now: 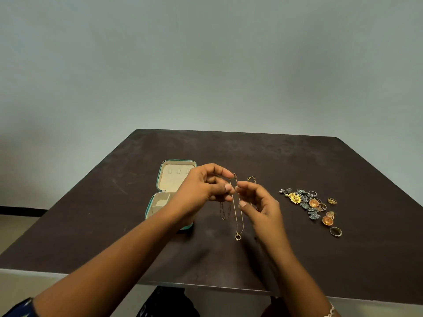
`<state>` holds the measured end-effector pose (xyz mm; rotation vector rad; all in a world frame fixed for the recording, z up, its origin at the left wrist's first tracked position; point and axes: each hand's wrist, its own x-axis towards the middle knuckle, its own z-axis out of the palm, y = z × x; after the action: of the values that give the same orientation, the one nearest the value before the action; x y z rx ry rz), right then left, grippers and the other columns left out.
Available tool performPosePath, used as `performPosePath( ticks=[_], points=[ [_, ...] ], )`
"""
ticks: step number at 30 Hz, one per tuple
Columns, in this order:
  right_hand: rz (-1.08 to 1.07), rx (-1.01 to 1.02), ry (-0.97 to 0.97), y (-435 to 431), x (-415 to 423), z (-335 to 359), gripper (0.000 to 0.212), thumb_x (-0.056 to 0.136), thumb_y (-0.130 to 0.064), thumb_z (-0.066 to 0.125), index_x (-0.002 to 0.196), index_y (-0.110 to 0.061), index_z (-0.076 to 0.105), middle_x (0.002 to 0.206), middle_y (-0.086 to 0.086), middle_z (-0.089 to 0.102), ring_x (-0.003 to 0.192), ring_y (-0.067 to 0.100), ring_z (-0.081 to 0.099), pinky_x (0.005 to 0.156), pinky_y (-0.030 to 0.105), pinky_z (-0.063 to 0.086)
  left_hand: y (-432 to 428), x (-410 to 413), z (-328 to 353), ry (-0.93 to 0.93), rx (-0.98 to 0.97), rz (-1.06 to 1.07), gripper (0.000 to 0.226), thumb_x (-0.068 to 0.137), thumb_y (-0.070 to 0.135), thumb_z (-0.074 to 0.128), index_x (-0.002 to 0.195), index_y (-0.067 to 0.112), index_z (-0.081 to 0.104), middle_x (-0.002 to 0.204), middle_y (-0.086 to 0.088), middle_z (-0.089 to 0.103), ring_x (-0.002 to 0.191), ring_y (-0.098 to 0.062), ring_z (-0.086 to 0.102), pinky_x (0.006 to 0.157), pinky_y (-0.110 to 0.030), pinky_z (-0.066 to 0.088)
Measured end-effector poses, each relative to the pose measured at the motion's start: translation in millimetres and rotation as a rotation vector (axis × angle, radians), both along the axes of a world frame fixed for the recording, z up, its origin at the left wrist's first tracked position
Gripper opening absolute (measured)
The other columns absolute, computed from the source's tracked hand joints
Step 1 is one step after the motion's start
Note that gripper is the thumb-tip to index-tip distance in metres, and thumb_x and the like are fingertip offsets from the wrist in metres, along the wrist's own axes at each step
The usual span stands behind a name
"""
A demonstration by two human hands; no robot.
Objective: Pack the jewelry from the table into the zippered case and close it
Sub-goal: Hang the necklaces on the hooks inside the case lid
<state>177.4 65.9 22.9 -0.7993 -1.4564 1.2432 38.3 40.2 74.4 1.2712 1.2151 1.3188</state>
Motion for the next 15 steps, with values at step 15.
performPosePath(
  ticks=[15],
  points=[
    [0.137,-0.387,0.185,-7,-26,-14,0.031,0.078,0.010,0.058,0.098,-0.013,0.058,0.068,0.003,0.063,0.071,0.014,0.064,0.071,0.025,0.048,-15,-22,25,-0.246,-0.021,-0.017,0.013,0.082,-0.002,0.057,0.093,0.003,0.062,0.074,-0.008,0.069,0.063,-0.016,0.065,0.066,-0.026,0.057]
  ],
)
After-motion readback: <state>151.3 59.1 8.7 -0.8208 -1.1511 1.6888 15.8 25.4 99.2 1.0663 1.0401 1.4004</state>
